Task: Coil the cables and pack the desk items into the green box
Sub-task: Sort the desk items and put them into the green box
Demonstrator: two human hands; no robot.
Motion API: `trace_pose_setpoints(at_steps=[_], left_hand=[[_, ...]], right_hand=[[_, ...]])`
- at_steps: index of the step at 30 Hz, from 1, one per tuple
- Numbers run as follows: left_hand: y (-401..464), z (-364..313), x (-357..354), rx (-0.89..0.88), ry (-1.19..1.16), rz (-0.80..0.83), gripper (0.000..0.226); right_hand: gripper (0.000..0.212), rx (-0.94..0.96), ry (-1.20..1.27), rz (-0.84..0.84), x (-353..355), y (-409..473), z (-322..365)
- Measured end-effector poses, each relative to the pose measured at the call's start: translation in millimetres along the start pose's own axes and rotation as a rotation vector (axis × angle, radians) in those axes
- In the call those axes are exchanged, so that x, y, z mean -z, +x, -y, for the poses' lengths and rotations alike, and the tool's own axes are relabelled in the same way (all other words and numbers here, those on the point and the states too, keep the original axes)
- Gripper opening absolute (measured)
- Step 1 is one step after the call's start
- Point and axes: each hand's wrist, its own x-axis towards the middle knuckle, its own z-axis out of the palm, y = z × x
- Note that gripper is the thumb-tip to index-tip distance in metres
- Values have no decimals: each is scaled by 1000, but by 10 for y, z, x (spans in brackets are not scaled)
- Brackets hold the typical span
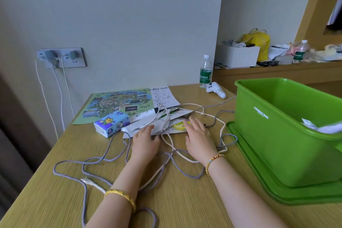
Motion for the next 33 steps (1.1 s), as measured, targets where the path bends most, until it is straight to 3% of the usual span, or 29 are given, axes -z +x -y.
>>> trace_pose_setpoints(at_steps=[3,9,16,21,23,25,27,29,33], left_hand=[[-6,69,-57,-31,152,15,43],[-46,36,2,-116,414,-175,34],[-138,25,62,-137,307,-284,29],[-189,19,156,-111,240,-218,29],[-221,-47,177,-119,121,-202,40],[-264,-139,169,-212,75,-277,45],[-272,-223,107,-415,153,-346,27],[-242,-320,1,-574,314,-241,17],[-30,-534,-210,-566,631,41,31]], right_hand=[[48,25,-9,39,-45,45,-34],[40,38,-66,-34,-36,54,-53],[36,0,64,-64,31,-5,-75],[29,-92,200,-200,137,-35,-62],[28,-184,289,-266,172,-28,-82],[27,-262,402,-322,203,-20,-98],[26,-308,483,-358,237,-15,-98],[25,-334,535,-379,271,-10,-90],[21,-363,529,-408,323,-19,-116]])
